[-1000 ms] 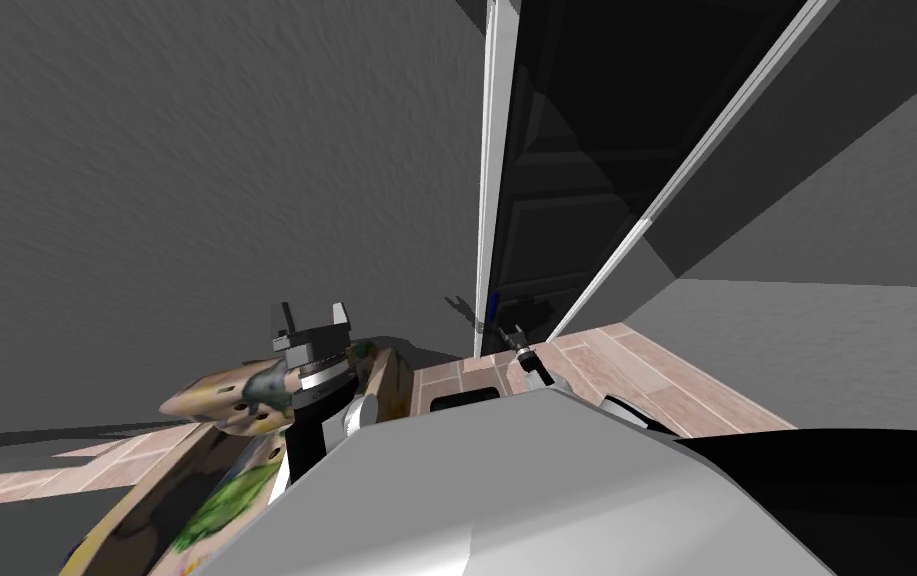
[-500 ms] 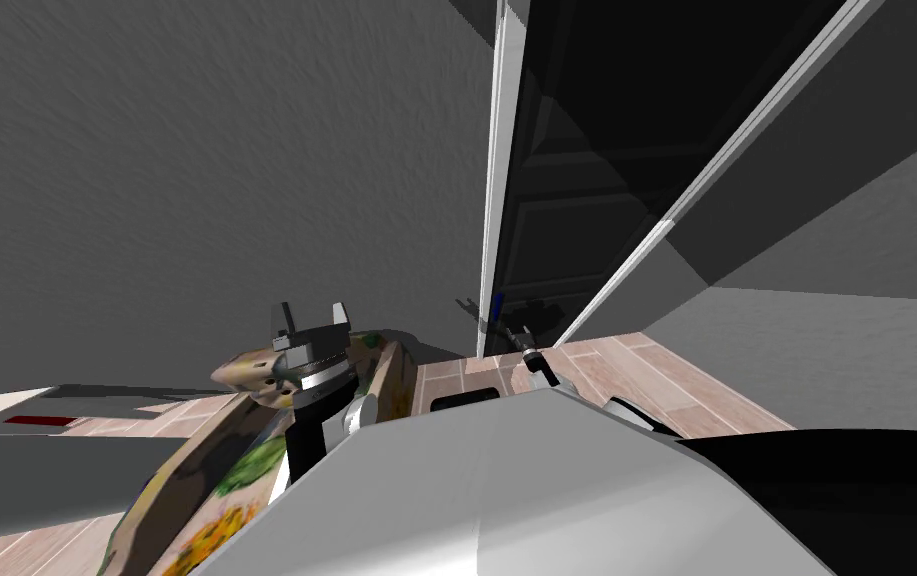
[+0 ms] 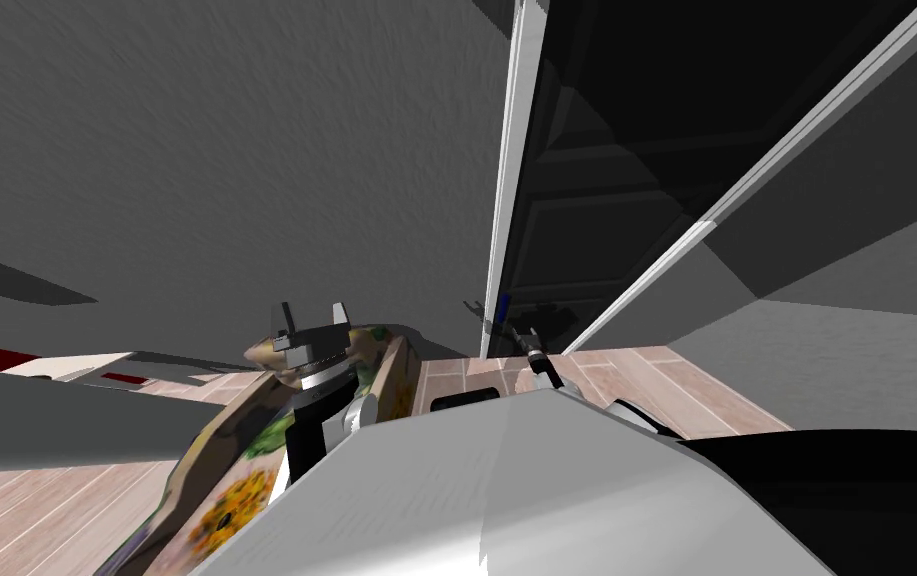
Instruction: Pull the door open
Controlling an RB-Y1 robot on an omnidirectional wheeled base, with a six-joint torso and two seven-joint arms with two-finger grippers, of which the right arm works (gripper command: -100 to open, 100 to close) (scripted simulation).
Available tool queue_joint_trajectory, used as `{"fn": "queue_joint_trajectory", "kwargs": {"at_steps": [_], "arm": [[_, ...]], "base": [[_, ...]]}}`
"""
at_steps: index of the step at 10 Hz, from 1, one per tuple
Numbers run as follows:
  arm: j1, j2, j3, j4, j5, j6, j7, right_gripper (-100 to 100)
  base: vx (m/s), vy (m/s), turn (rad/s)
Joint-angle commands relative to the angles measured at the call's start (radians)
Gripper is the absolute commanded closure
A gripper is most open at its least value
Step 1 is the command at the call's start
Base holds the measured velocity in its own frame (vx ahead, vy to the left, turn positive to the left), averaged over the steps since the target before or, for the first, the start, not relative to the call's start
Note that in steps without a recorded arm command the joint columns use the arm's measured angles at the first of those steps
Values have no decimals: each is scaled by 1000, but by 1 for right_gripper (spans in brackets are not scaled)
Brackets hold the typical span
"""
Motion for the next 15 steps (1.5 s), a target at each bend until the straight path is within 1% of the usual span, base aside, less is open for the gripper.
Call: {"fn": "queue_joint_trajectory", "kwargs": {"at_steps": [1,4,5,6,7,8,9,10,15], "arm": [[-14,2,-9,33,-5,-12,-5,-100],[-30,10,-52,61,-29,-16,11,-100],[-44,17,-65,67,-36,-17,17,-100],[-56,23,-69,67,-39,-18,20,-100],[-56,23,-69,67,-39,-18,20,-100],[-73,32,-71,63,-39,-19,22,-100],[-68,28,-70,70,-39,-20,19,-100],[-68,28,-70,70,-39,-20,19,100],[-68,28,-70,70,-39,-20,19,100]], "base": [[10,-22,85],[56,-41,246],[127,-56,286],[186,-34,233],[143,-27,79],[156,-19,140],[73,-14,-1],[-18,4,-3],[-11,7,7]]}}
